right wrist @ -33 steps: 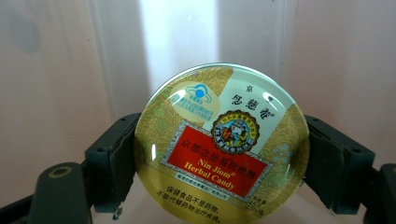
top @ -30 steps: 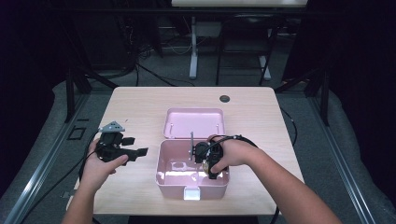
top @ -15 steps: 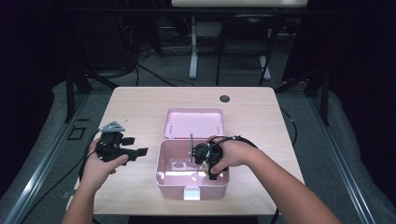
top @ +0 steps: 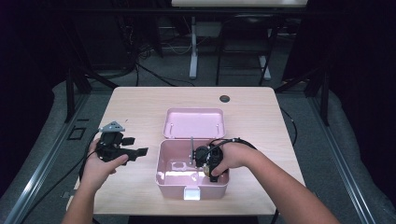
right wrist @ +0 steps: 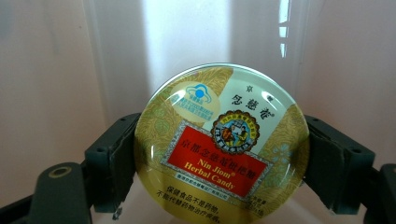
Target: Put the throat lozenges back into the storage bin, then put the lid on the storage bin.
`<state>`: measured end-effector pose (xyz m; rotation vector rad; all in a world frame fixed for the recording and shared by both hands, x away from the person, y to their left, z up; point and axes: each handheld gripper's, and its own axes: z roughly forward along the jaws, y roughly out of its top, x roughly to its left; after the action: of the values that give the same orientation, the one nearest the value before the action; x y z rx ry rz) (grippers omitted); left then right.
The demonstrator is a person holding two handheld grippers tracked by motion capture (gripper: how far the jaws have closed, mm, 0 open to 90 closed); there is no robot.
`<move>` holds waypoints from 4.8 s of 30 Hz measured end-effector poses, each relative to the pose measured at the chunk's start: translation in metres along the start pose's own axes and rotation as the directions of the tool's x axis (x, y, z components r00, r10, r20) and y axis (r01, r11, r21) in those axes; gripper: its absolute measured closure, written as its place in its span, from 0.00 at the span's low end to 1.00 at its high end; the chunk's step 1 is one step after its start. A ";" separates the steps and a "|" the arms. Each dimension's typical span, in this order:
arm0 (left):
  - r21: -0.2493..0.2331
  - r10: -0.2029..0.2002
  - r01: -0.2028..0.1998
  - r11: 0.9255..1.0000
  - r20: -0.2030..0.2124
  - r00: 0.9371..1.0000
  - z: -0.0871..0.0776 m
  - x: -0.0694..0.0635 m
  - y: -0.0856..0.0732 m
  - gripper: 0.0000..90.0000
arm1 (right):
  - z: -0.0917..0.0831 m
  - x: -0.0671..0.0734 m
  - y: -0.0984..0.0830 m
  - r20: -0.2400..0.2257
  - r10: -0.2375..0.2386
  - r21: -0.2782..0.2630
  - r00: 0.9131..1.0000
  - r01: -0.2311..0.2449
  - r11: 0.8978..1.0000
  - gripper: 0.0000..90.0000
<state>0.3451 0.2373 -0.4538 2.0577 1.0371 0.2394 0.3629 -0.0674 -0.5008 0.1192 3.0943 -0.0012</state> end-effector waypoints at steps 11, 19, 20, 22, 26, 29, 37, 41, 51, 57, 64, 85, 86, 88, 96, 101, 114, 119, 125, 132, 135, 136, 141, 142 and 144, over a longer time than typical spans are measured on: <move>0.000 0.000 0.000 1.000 -0.002 1.000 0.001 0.000 0.000 0.28 | 0.004 0.000 0.000 -0.006 -0.005 -0.004 1.000 0.005 1.000 0.22; -0.001 0.003 -0.003 1.000 0.000 1.000 0.000 0.001 0.000 0.28 | 0.006 -0.001 0.001 0.003 -0.003 -0.001 1.000 0.003 1.000 0.22; -0.001 0.003 -0.003 1.000 0.000 1.000 0.000 0.001 0.000 0.28 | 0.006 -0.001 0.001 0.003 -0.003 -0.001 1.000 0.003 1.000 0.22; 0.000 0.003 -0.003 1.000 0.001 1.000 0.001 0.001 0.000 0.28 | 0.006 0.000 0.001 0.002 -0.009 0.006 1.000 0.009 1.000 0.22; -0.003 -0.001 0.001 1.000 0.000 1.000 0.001 0.000 -0.001 0.28 | 0.007 0.000 0.001 0.002 -0.010 0.006 1.000 0.010 1.000 0.22; -0.003 -0.001 0.001 1.000 -0.002 1.000 0.001 0.000 -0.001 0.28 | 0.008 0.000 0.001 0.000 -0.010 0.006 1.000 0.010 1.000 0.22; 0.002 0.001 -0.001 1.000 0.002 1.000 0.002 0.001 -0.001 0.28 | 0.015 0.000 0.001 -0.020 -0.001 0.001 1.000 0.001 1.000 0.22; 0.005 0.002 -0.002 1.000 0.002 1.000 0.002 0.000 -0.001 0.28 | 0.017 0.000 0.001 -0.022 -0.003 0.003 1.000 0.004 1.000 0.22; 0.001 -0.002 0.002 1.000 0.002 1.000 0.001 0.000 -0.002 0.28 | 0.014 -0.001 0.000 -0.034 0.004 -0.009 0.999 -0.005 1.000 0.16; -0.001 -0.009 0.009 1.000 0.003 1.000 0.000 0.002 -0.002 0.28 | -0.002 -0.002 -0.002 -0.021 0.013 -0.047 1.000 -0.014 0.999 0.17; 0.003 -0.011 0.011 1.000 0.014 1.000 0.003 -0.001 -0.003 0.28 | -0.021 -0.003 -0.003 -0.016 0.034 -0.092 0.999 -0.036 0.995 0.20; 0.001 0.054 -0.054 0.999 0.037 0.998 0.008 -0.019 0.002 0.24 | -0.067 -0.006 -0.026 0.006 0.171 -0.246 0.985 -0.164 0.955 0.17; -0.004 0.059 -0.059 0.998 0.040 0.997 0.008 -0.020 0.002 0.26 | -0.069 -0.005 -0.027 0.008 0.175 -0.250 0.984 -0.168 0.953 0.17; -0.008 0.058 -0.058 0.998 0.043 0.997 0.009 -0.021 0.003 0.28 | -0.072 -0.005 -0.030 0.008 0.184 -0.266 0.983 -0.175 0.948 0.19; -0.019 0.068 -0.068 0.998 0.050 0.996 0.008 -0.024 0.002 0.42 | -0.080 -0.005 -0.037 0.024 0.215 -0.305 0.976 -0.197 0.932 0.29; -0.025 0.091 -0.090 0.996 0.050 0.995 0.010 -0.027 0.002 0.50 | -0.082 -0.005 -0.042 0.031 0.231 -0.318 0.972 -0.210 0.925 0.31; -0.053 0.118 -0.114 0.992 0.078 0.990 0.010 -0.033 0.003 0.55 | -0.090 -0.004 -0.047 0.040 0.309 -0.385 0.950 -0.270 0.882 0.41; -0.047 0.145 -0.142 0.989 0.079 0.986 0.014 -0.036 0.003 0.54 | -0.089 -0.003 -0.048 0.023 0.318 -0.387 0.948 -0.284 0.877 0.49; -0.025 0.145 -0.143 0.989 0.095 0.985 0.018 -0.040 0.002 0.60 | -0.088 -0.003 -0.049 0.004 0.334 -0.397 0.943 -0.304 0.866 0.52; -0.008 0.142 -0.142 0.990 0.078 0.987 0.023 -0.041 0.000 0.72 | -0.088 -0.011 -0.060 0.026 0.390 -0.427 0.921 -0.342 0.837 0.56; -0.012 0.139 -0.138 0.990 0.076 0.987 0.023 -0.042 0.001 0.77 | -0.087 -0.015 -0.066 0.014 0.431 -0.447 0.902 -0.380 0.810 0.58; -0.015 0.141 -0.140 0.990 0.070 0.988 0.023 -0.042 0.001 0.77 | -0.087 -0.016 -0.068 0.013 0.439 -0.450 0.898 -0.387 0.805 0.58; -0.020 0.139 -0.138 0.990 0.062 0.988 0.023 -0.041 0.001 0.83 | -0.091 -0.019 -0.075 0.031 0.470 -0.499 0.882 -0.394 0.772 0.60; -0.022 0.135 -0.133 0.991 0.066 0.989 0.023 -0.041 0.001 0.84 | -0.092 -0.020 -0.076 0.033 0.482 -0.515 0.876 -0.398 0.759 0.61; -0.024 0.128 -0.127 0.992 0.072 0.989 0.023 -0.042 0.000 0.86 | -0.094 -0.021 -0.077 0.035 0.490 -0.524 0.871 -0.401 0.751 0.62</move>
<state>0.3296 0.1930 -0.4614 2.1024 0.8569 0.2365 0.3736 -0.1454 -0.4065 0.7871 2.6942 0.7637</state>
